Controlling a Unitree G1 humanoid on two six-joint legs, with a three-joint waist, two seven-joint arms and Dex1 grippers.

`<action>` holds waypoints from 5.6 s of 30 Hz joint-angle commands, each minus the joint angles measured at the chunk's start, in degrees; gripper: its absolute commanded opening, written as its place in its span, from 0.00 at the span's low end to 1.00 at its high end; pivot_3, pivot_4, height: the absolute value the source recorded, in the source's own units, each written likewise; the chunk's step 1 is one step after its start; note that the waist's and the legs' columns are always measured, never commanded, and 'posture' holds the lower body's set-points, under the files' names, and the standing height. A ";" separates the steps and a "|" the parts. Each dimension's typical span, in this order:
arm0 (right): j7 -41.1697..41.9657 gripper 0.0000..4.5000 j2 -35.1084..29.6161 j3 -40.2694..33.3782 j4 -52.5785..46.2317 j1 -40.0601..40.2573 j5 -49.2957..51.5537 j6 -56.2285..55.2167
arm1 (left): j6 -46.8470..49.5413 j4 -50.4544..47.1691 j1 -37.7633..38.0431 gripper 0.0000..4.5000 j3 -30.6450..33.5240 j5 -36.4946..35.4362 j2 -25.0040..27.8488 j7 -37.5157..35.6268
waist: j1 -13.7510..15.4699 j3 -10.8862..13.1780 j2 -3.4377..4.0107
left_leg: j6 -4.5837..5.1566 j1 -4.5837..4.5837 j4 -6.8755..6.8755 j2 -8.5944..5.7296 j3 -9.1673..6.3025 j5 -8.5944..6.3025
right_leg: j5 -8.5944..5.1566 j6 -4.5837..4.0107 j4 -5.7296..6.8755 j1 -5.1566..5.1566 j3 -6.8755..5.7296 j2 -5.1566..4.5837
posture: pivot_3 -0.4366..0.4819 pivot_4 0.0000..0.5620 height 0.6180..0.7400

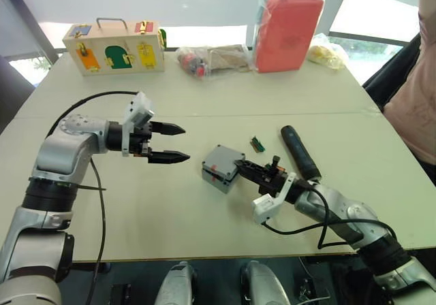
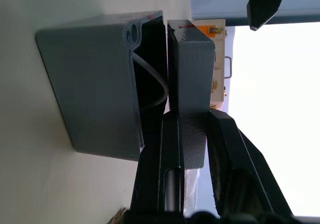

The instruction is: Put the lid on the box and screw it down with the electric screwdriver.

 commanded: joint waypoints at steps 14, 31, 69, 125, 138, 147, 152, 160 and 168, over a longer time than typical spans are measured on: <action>-3.76 0.03 -0.74 0.20 0.80 1.85 -2.62 -1.87 | -1.48 -1.36 -0.39 0.99 0.43 0.45 -0.65 0.66 | 0.04 -0.01 0.00 | 0.00 0.01 0.02 -0.01 0.00 0.00 | 0.00 0.00 0.03 0.01 0.00 0.00 | 0.48 0.27 0.92; -8.31 0.03 0.30 1.88 3.74 1.73 -6.04 -1.53 | -2.64 -1.76 -0.93 0.99 -0.72 1.64 -2.60 0.23 | 0.11 -0.02 -0.01 | -0.01 0.04 0.04 -0.03 -0.01 0.01 | 0.00 0.00 0.06 0.05 0.01 -0.02 | 0.48 0.27 0.92; -11.83 0.35 -3.93 3.91 9.25 5.04 -3.69 -6.30 | -26.89 17.24 -3.05 0.00 -17.32 21.79 -19.83 1.55 | 0.46 -1.18 -0.09 | 0.04 0.42 0.07 -0.15 -0.05 -0.02 | -0.01 0.00 -0.04 0.57 0.02 -0.05 | 0.48 0.27 0.92; 35.02 0.02 -0.28 -6.47 -21.10 12.76 58.67 47.04 | -21.45 6.38 7.18 0.00 -6.29 18.71 -14.46 16.97 | 1.46 -1.54 0.09 | 0.44 0.99 -0.06 0.09 -0.04 -0.27 | -0.27 -0.19 -0.19 0.98 0.24 -0.07 | 0.48 0.27 0.92; 37.93 0.02 2.55 -4.46 -20.84 8.65 57.17 52.74 | -20.94 4.84 9.93 0.00 -10.12 19.00 -16.00 13.83 | 1.43 -1.52 0.09 | 0.44 0.95 -0.08 0.08 0.02 -0.27 | -0.27 -0.19 -0.19 0.89 0.25 -0.07 | 0.48 0.27 0.92; 41.40 0.02 5.52 -3.02 -18.35 5.37 57.61 52.11 | -17.73 -0.26 12.37 0.00 -9.41 16.68 -13.45 9.97 | 1.26 -1.49 0.11 | 0.44 0.94 -0.12 0.13 0.05 -0.28 | -0.27 -0.19 -0.19 0.82 0.27 -0.07 | 0.48 0.27 0.92; 42.58 0.02 6.72 -2.48 -15.65 3.78 56.45 50.66 | -16.07 -3.44 13.97 0.00 -8.57 15.61 -12.21 9.50 | 1.16 -1.45 0.12 | 0.44 0.90 -0.19 0.15 0.07 -0.27 | -0.27 -0.19 -0.19 0.72 0.28 -0.06 | 0.48 0.27 0.92; 45.45 0.02 6.28 -2.15 -12.64 3.45 55.14 48.01 | -13.72 -8.62 16.70 0.00 -8.42 14.13 -10.69 8.98 | 1.16 -1.39 0.16 | 0.44 0.85 -0.19 0.15 0.15 -0.27 | -0.26 -0.19 -0.18 0.64 0.35 -0.07 | 0.48 0.27 0.92; 47.02 0.02 7.17 -2.37 -12.38 2.40 55.19 48.11 | -13.30 -10.01 17.69 0.00 -8.36 14.58 -9.55 9.48 | 1.16 -1.36 0.18 | 0.44 0.83 -0.19 0.16 0.17 -0.27 | -0.26 -0.19 -0.18 0.62 0.39 -0.07 | 0.48 0.27 0.92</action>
